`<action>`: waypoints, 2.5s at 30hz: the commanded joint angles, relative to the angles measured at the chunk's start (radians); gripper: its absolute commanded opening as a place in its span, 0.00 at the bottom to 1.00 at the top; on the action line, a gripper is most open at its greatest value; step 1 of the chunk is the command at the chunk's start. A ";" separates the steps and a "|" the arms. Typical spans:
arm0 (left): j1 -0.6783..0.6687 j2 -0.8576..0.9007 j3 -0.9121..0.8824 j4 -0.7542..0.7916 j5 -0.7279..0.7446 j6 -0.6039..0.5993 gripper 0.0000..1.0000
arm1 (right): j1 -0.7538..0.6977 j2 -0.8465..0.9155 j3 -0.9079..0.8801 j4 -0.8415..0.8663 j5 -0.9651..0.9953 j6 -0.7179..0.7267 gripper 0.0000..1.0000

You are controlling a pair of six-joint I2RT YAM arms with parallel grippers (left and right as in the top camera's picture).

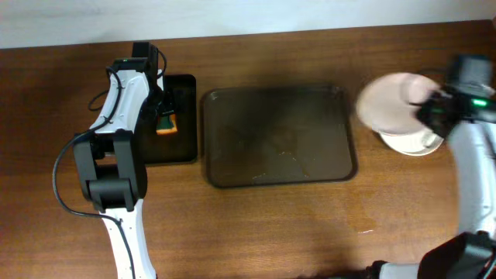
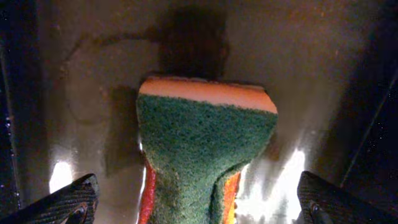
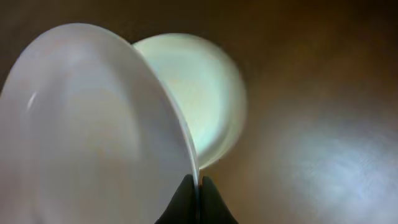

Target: Clean dirty plates on tray and stack at the side

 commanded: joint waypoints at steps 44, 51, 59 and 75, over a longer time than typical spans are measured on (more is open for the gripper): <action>0.002 -0.003 0.004 0.002 0.010 0.013 1.00 | 0.452 -1.072 -0.771 0.247 -0.351 -0.154 0.98; 0.002 -0.003 0.004 0.002 0.010 0.013 1.00 | 0.451 -1.525 -1.181 0.721 -0.309 -0.232 0.98; 0.002 -0.003 0.004 0.002 0.010 0.013 1.00 | 0.451 -1.528 -1.369 0.895 -0.277 -0.513 0.98; 0.002 -0.003 0.004 0.002 0.010 0.013 0.99 | 0.451 -1.528 -1.369 0.832 -0.270 -0.512 0.98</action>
